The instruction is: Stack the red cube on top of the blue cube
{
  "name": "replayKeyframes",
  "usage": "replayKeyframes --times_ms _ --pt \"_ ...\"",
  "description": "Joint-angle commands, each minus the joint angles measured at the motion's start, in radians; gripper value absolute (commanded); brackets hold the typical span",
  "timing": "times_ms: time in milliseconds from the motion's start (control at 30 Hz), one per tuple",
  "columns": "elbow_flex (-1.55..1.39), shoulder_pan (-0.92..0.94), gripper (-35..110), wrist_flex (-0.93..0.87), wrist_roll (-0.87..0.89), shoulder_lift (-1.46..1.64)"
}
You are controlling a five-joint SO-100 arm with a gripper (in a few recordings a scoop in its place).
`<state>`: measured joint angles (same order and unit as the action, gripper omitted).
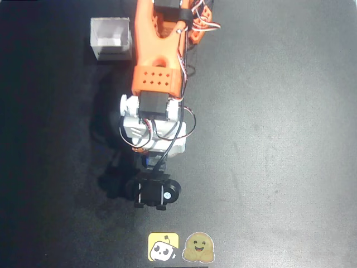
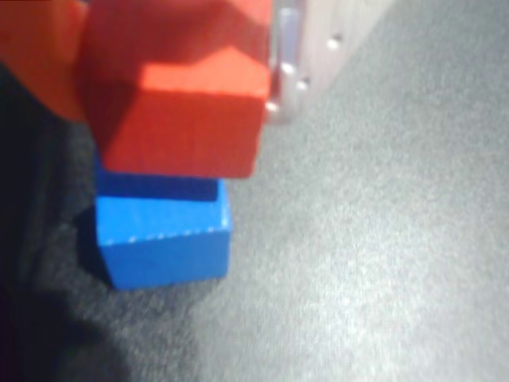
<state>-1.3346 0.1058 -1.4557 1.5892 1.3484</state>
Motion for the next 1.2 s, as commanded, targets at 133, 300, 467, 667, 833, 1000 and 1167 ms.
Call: replayKeyframes --times_ms 133,300,467,667,833,1000,1167 --pt "-0.037 0.003 0 0.044 0.005 0.008" --pt "-0.071 0.008 0 0.086 0.006 0.008" --pt "-0.109 0.025 0 0.123 0.009 0.011" --pt "-0.129 0.035 0 0.144 0.009 0.011" --pt "-0.143 0.037 0 0.146 0.011 0.012" --pt "-0.152 0.034 12 0.146 0.009 0.008" --pt "-0.14 0.029 19 0.144 -0.005 0.015"
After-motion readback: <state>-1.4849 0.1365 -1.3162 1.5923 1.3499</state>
